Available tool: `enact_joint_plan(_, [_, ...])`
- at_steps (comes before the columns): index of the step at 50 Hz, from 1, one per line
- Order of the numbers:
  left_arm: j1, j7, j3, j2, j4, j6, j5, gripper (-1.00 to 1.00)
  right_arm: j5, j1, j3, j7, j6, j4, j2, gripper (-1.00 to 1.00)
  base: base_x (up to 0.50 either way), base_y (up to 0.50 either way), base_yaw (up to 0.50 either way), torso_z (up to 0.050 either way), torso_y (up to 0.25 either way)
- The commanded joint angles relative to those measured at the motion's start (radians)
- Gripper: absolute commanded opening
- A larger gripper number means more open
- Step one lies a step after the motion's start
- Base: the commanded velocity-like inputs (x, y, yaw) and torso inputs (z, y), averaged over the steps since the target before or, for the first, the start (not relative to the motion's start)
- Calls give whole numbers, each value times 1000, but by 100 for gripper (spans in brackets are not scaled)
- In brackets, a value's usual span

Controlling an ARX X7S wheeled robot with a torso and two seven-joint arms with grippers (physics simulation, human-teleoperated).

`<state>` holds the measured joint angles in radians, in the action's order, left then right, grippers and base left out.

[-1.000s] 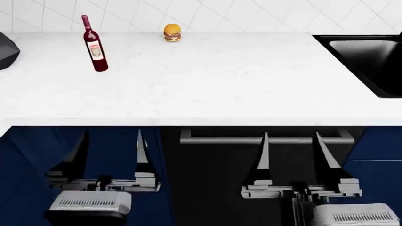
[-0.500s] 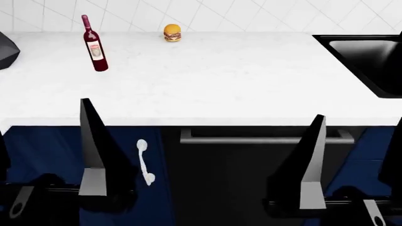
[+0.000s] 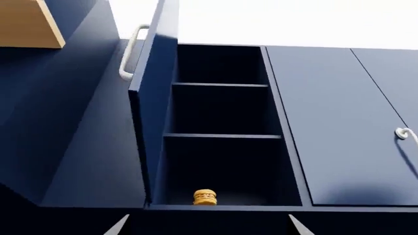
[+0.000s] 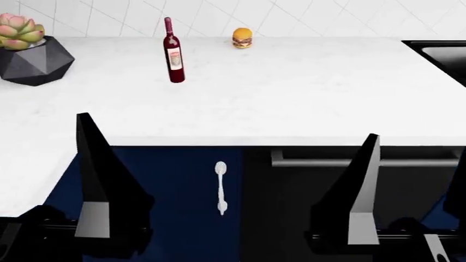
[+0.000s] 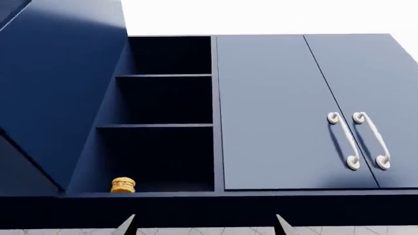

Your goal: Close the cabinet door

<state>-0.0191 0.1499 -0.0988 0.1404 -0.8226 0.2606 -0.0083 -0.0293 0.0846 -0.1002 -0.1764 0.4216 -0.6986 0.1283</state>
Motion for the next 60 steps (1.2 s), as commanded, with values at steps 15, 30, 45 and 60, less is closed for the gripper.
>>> enact_joint_plan(15, [1, 30, -12, 29, 3, 1, -4, 100, 8, 4, -28, -25, 19, 26, 32, 100, 1, 273, 0, 0, 0])
enact_joint_plan(30, [5, 45, -18, 41, 12, 5, -3, 100, -10, 2, -38, -36, 6, 39, 46, 100, 323, 0, 0, 0, 0])
enact_joint_plan(45, [8, 57, -23, 56, 7, -8, -34, 100, 15, 2, -45, -52, 18, 42, 58, 100, 406, 0, 0, 0, 0])
enact_joint_plan(60, [6, 68, -29, 68, 7, 11, -36, 100, 12, 2, -54, -61, 31, 47, 71, 100, 0, 0, 0, 0, 0])
